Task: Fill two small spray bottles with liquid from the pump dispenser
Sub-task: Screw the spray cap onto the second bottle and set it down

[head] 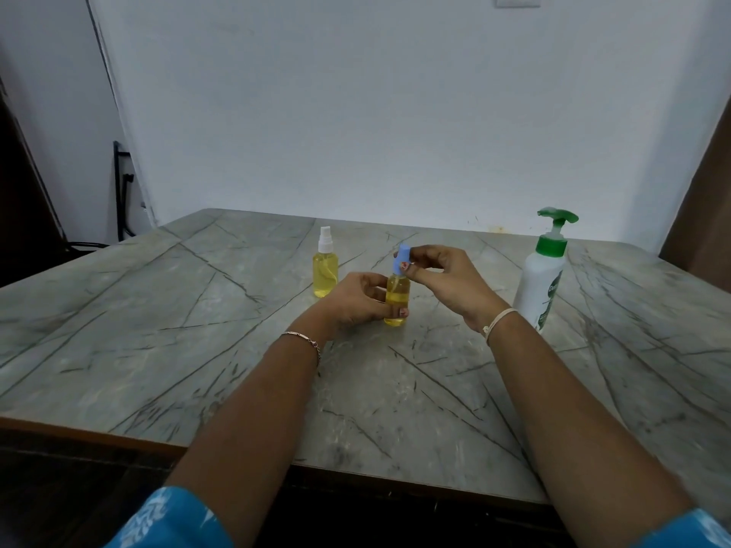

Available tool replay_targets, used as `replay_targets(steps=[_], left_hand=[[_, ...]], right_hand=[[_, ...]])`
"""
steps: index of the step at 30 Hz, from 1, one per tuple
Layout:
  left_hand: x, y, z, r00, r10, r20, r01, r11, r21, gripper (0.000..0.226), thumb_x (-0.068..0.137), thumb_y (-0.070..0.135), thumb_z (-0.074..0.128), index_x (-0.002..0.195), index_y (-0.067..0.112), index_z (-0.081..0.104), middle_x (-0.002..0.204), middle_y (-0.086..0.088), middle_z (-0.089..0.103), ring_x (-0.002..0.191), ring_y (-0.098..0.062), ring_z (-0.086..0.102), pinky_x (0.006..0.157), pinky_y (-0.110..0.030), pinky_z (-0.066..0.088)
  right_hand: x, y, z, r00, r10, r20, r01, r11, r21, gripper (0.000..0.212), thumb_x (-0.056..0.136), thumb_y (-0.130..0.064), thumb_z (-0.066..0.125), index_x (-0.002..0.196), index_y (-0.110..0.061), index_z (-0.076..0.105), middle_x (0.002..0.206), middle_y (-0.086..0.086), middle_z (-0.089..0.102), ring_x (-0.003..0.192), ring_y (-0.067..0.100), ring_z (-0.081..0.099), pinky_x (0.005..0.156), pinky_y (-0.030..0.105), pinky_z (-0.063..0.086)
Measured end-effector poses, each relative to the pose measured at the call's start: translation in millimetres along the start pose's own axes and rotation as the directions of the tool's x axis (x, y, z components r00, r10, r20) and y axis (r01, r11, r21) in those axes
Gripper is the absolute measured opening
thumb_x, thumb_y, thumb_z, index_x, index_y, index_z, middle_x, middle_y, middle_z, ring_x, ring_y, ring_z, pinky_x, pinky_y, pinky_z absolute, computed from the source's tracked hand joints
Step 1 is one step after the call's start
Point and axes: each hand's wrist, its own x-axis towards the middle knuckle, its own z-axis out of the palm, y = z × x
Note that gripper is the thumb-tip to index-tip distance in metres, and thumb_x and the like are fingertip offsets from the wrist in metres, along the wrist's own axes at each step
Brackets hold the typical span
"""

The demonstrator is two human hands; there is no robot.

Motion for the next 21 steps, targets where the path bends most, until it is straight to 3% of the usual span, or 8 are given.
replay_targets(steps=[3, 5, 8, 13, 16, 18, 21], left_hand=[[-2.2, -0.8, 2.0, 1.000, 0.030, -0.005, -0.030, 1.000, -0.010, 0.042, 0.074, 0.011, 0.080, 0.112, 0.013, 0.062, 0.097, -0.003, 0.071, 0.089, -0.013, 0.068, 0.084, -0.023, 0.055], [-2.5, -1.1, 3.4, 0.999, 0.042, -0.010, -0.042, 0.999, -0.013, 0.038, 0.074, 0.012, 0.080, 0.108, 0.015, 0.063, 0.100, -0.005, 0.072, 0.093, -0.017, 0.068, 0.086, -0.025, 0.054], [-1.3, -1.7, 5.3, 0.998, 0.060, -0.036, -0.060, 0.998, -0.018, 0.043, 0.075, 0.012, 0.079, 0.114, 0.009, 0.061, 0.103, -0.007, 0.071, 0.094, -0.016, 0.068, 0.086, -0.025, 0.055], [-0.9, -3.6, 6.8, 0.994, 0.092, -0.053, -0.093, 0.995, -0.021, 0.041, 0.079, 0.008, 0.076, 0.116, 0.009, 0.060, 0.103, -0.005, 0.069, 0.090, -0.010, 0.066, 0.078, -0.018, 0.055], [0.0, -5.3, 5.1, 0.995, 0.091, -0.032, -0.091, 0.996, -0.022, 0.043, 0.079, 0.008, 0.075, 0.120, 0.006, 0.060, 0.110, -0.009, 0.069, 0.100, -0.016, 0.066, 0.084, -0.022, 0.054], [1.1, -5.8, 4.6, 0.996, 0.085, -0.025, -0.086, 0.996, -0.025, 0.045, 0.079, 0.008, 0.075, 0.122, 0.005, 0.060, 0.112, -0.008, 0.069, 0.104, -0.017, 0.065, 0.087, -0.023, 0.053], [2.0, -6.2, 5.2, 0.995, 0.090, -0.033, -0.090, 0.996, -0.006, 0.045, 0.079, 0.011, 0.076, 0.121, 0.006, 0.060, 0.110, -0.005, 0.069, 0.101, -0.013, 0.065, 0.083, -0.019, 0.053]], right_hand=[[0.0, 1.3, 1.7, 1.000, 0.009, 0.013, -0.009, 1.000, -0.018, 0.034, 0.090, -0.024, 0.067, 0.122, -0.012, 0.065, 0.110, 0.002, 0.066, 0.104, 0.013, 0.058, 0.086, 0.022, 0.040], [0.7, 2.1, 2.9, 1.000, 0.003, -0.008, -0.003, 0.999, -0.041, 0.034, 0.090, -0.024, 0.068, 0.122, -0.012, 0.065, 0.109, 0.002, 0.066, 0.103, 0.016, 0.059, 0.082, 0.021, 0.042], [2.8, 3.6, 6.7, 0.997, -0.016, -0.070, 0.009, 0.995, -0.101, 0.034, 0.089, -0.027, 0.069, 0.119, -0.012, 0.066, 0.108, 0.001, 0.066, 0.098, 0.017, 0.059, 0.072, 0.018, 0.042], [2.2, 4.2, 9.1, 0.998, -0.051, -0.030, 0.046, 0.985, -0.167, 0.033, 0.093, -0.025, 0.062, 0.124, -0.011, 0.063, 0.112, 0.000, 0.064, 0.098, 0.013, 0.055, 0.075, 0.018, 0.036], [0.9, 7.1, 6.4, 0.999, -0.047, 0.021, 0.049, 0.988, -0.147, 0.034, 0.095, -0.023, 0.059, 0.125, -0.009, 0.062, 0.113, 0.002, 0.064, 0.099, 0.012, 0.054, 0.077, 0.020, 0.036], [1.0, 8.5, 5.6, 0.999, -0.034, 0.019, 0.035, 0.993, -0.109, 0.033, 0.094, -0.024, 0.061, 0.124, -0.009, 0.063, 0.110, 0.002, 0.065, 0.099, 0.012, 0.054, 0.081, 0.023, 0.037], [1.6, 10.2, 8.3, 0.997, -0.045, -0.061, 0.038, 0.994, -0.098, 0.029, 0.086, -0.029, 0.071, 0.109, -0.011, 0.067, 0.095, -0.003, 0.063, 0.091, 0.012, 0.055, 0.073, 0.018, 0.041]])
